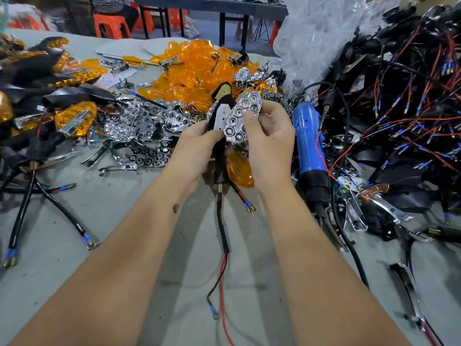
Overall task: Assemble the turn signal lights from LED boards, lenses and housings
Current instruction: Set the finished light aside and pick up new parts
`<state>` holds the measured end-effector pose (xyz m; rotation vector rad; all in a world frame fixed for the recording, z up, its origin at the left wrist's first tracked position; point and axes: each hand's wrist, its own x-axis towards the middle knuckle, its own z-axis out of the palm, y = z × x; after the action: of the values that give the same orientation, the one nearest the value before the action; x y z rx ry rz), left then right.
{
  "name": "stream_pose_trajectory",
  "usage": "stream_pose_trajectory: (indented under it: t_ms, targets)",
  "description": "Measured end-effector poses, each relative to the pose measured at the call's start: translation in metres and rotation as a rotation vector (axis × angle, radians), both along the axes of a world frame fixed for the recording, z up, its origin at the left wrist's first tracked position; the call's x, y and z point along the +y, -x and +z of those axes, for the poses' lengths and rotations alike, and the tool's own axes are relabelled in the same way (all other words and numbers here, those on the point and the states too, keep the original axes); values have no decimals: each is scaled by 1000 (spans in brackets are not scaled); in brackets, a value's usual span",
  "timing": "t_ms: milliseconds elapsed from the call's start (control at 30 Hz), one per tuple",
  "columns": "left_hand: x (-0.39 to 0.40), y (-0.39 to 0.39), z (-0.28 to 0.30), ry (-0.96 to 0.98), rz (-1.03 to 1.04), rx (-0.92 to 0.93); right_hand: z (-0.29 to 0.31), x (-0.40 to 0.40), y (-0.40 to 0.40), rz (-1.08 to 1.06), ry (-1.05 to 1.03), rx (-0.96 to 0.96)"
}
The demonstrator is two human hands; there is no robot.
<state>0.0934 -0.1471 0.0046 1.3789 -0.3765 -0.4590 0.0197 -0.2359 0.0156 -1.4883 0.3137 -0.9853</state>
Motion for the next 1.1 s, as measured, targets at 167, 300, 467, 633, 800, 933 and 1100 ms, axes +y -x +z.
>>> stream_pose_trajectory:
  t_ms: [167,300,467,633,800,933,1100]
  targets:
    - [-4,4,-1,42,-36,33,0,-5,0,17,-46,-11]
    - [-6,6,1,61,-73,30,0,-4,-1,24,1,64]
    - [-6,9,7,142,-76,209,-1,-4,-3,2,33,124]
    - [-6,10,7,170,-77,198,-2,-3,-4,2,61,185]
    - [-6,7,2,157,-59,147,-4,-1,-5,-43,171,207]
    - [-6,6,-2,149,-102,95,-7,-1,-6,-107,268,204]
    - [-7,4,-4,132,-80,45,-9,-2,-7,-233,339,216]
